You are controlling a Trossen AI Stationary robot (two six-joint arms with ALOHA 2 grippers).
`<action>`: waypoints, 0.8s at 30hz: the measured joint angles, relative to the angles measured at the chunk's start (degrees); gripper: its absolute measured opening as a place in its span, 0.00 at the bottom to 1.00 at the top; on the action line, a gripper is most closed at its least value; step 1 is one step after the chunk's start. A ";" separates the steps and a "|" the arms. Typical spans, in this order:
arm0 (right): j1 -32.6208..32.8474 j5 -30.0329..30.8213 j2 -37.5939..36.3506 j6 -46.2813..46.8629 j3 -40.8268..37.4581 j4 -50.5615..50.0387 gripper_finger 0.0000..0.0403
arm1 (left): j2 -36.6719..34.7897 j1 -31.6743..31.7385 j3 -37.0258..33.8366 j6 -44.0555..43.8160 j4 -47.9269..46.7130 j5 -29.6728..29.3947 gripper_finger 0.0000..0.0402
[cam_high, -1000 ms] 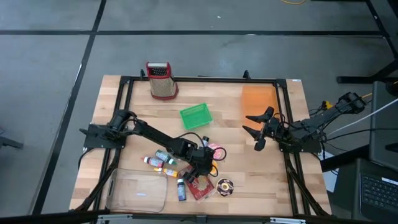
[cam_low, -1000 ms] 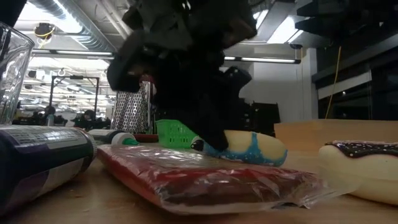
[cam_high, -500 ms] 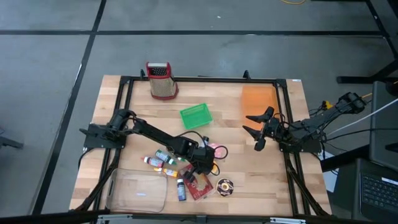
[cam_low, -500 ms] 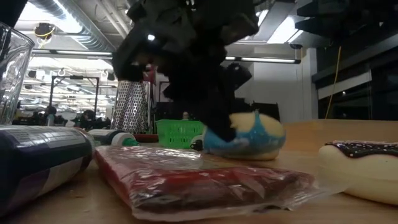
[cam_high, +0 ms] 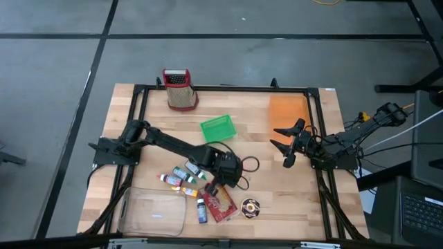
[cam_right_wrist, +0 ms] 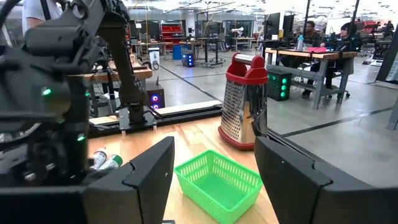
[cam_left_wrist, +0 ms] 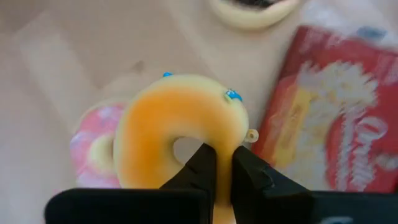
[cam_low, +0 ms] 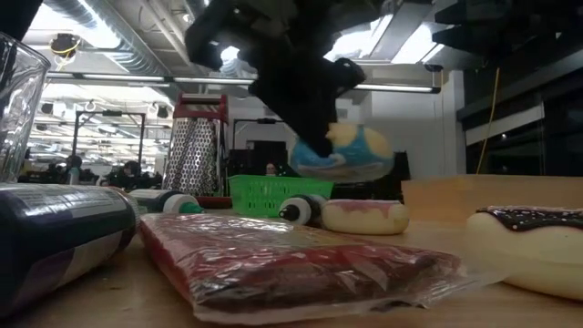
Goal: Pick & Place Food Item
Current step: Put the blue donut into the green bin
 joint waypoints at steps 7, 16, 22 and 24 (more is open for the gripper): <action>0.00 -0.22 0.00 -0.35 0.00 0.00 0.56 | -4.79 4.11 0.10 -0.53 -4.33 1.02 0.05; 1.42 -0.35 -0.02 -0.39 0.02 -0.06 0.56 | -17.48 11.32 -7.51 -1.57 2.20 10.07 0.05; 2.36 0.31 -0.10 -0.44 0.02 -0.01 0.56 | -28.41 17.58 -22.39 -3.74 14.27 10.61 0.05; 2.36 0.44 -0.09 -0.41 0.02 0.25 0.56 | -30.88 19.88 -27.36 -4.20 17.99 10.71 0.05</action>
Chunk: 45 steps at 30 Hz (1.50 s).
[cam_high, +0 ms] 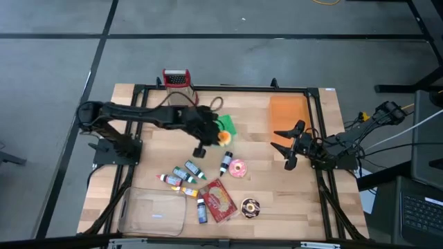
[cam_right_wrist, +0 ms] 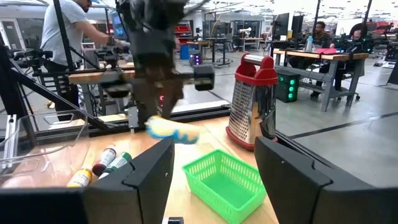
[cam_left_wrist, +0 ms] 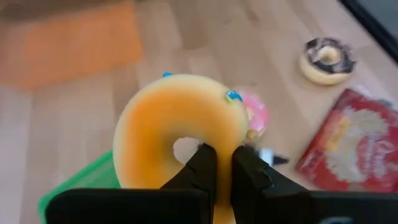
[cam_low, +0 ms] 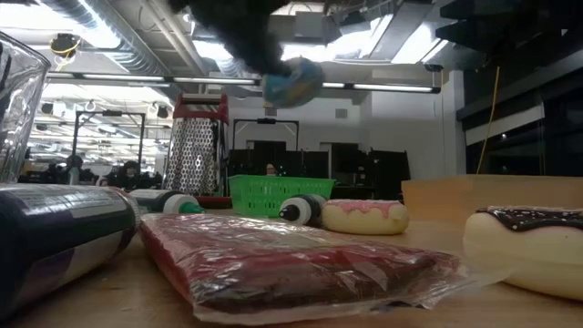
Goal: Pick & Place Food Item
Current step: Put the blue donut into the green bin
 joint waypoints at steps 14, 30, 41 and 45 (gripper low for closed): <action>0.00 0.02 0.01 0.20 0.00 0.56 0.56 | 4.52 11.29 -9.58 0.51 13.33 -0.24 0.05; 0.00 0.00 0.01 0.07 0.00 0.56 0.56 | 14.12 11.45 -9.53 1.64 16.25 -8.09 0.14; 0.00 -0.24 0.01 -0.01 0.00 0.54 0.56 | 13.84 11.42 -9.53 1.63 16.31 -8.06 0.38; 0.00 -0.24 0.01 -0.01 0.00 0.54 0.56 | 13.56 11.42 -9.53 1.13 16.34 -8.09 0.46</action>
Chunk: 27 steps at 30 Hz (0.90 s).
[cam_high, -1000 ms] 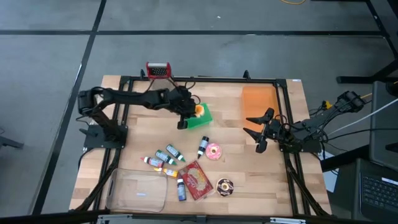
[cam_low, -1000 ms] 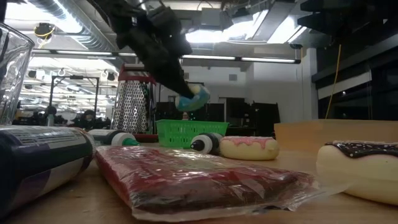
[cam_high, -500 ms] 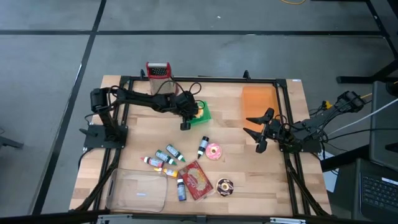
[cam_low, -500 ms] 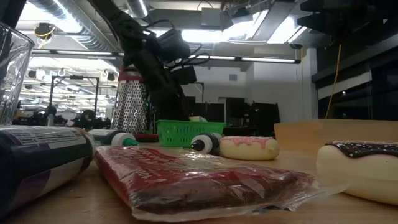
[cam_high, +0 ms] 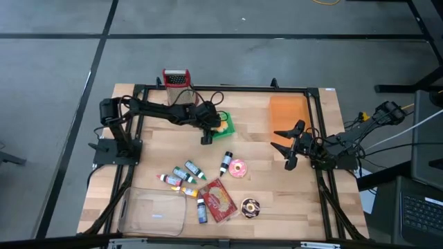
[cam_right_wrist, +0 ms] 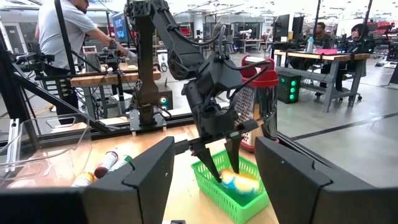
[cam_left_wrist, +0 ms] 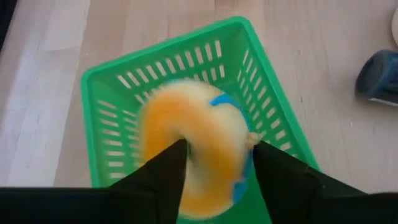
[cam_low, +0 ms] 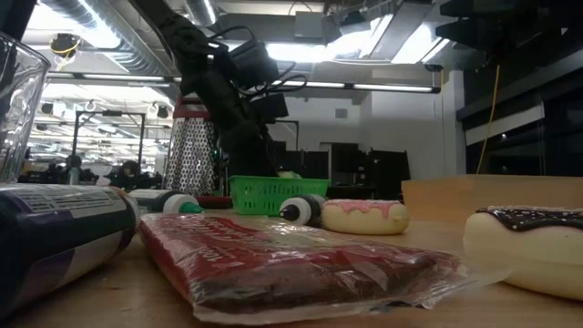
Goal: Pick & Place Food Item
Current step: Put the blue donut into the green bin, then put the pink donut into the green bin
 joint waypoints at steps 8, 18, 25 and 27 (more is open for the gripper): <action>0.00 -0.39 -0.02 -0.04 0.00 0.00 0.56 | -0.05 -0.07 0.00 -0.51 -0.05 -0.02 0.58; -0.01 -0.39 -0.01 -0.15 0.00 0.00 0.56 | -5.53 -2.63 1.36 -1.30 1.53 4.31 0.59; -0.02 -0.35 -0.02 -0.66 0.02 0.00 0.56 | -6.76 -12.93 7.71 -3.87 -0.08 14.07 0.59; -0.02 -0.35 0.00 -0.66 0.02 0.00 0.56 | -6.20 -17.17 9.31 -0.46 -1.44 10.50 0.59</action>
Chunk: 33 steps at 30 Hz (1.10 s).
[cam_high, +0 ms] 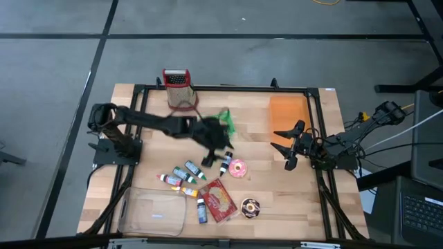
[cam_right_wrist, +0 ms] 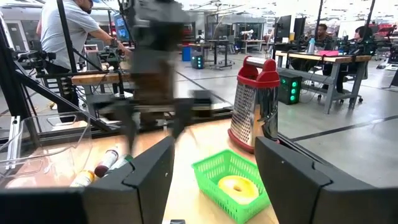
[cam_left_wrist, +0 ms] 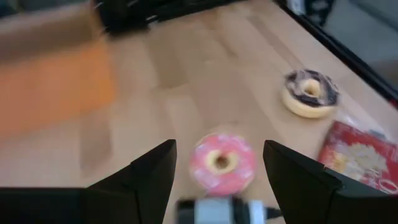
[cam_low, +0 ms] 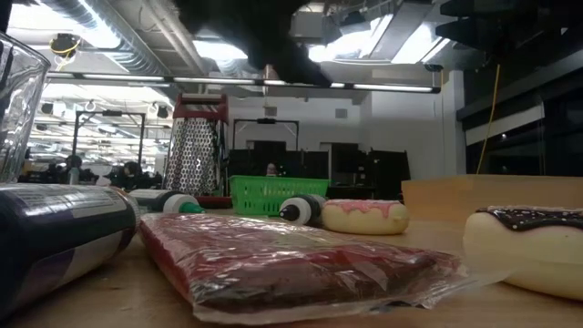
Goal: Pick & Place Food Item
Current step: Put the pink donut into the green bin
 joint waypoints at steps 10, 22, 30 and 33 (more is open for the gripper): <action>0.00 0.46 0.00 0.34 0.00 0.02 0.56 | 5.20 -11.50 2.08 2.61 -1.32 -14.90 0.59; 0.00 0.59 0.00 0.70 0.00 0.04 0.56 | 15.78 -11.43 8.63 1.77 -1.43 -15.47 0.57; 0.01 0.57 -0.01 0.65 0.00 0.04 0.56 | 22.78 -10.02 14.74 1.98 -10.15 -15.57 0.57; 0.02 0.52 -0.02 0.29 0.00 0.04 0.56 | 24.10 -10.11 14.87 1.91 -10.43 -14.92 0.57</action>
